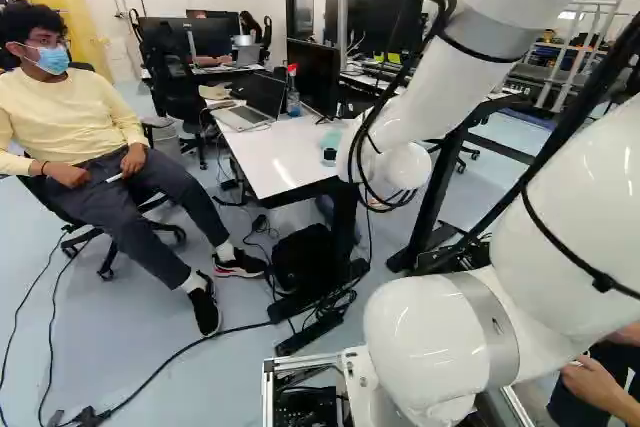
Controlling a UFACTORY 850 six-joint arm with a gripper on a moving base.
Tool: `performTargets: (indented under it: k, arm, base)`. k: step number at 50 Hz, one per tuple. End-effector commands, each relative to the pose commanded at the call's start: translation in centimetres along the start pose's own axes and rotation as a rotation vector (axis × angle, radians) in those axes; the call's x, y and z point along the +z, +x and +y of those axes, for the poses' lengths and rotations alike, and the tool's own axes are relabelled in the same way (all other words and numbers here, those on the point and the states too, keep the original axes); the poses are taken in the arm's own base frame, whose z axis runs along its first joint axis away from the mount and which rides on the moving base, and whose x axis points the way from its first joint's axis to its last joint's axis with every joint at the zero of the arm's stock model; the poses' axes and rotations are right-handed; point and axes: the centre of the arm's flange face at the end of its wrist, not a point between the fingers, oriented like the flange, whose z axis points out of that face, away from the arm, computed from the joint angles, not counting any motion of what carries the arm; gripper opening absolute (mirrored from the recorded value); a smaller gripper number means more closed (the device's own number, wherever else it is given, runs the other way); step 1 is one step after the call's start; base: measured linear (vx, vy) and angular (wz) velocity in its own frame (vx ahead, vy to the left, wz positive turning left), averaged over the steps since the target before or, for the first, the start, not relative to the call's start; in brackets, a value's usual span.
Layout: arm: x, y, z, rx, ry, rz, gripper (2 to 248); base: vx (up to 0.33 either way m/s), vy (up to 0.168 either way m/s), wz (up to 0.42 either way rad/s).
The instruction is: Clean the table with the green towel
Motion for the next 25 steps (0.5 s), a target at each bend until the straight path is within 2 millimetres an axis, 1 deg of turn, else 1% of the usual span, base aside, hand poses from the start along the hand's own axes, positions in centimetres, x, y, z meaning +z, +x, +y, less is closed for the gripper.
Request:
performTargets:
  k: [16,25]
  arm:
    - [-1.9,-2.4,-0.1,-0.012,0.011,0.045,247]
    - [-2.8,-3.4,-0.1,-0.016,0.016,0.064,247]
  base:
    - [0.000,0.000,0.000]
    - [0.000,0.000,0.000]
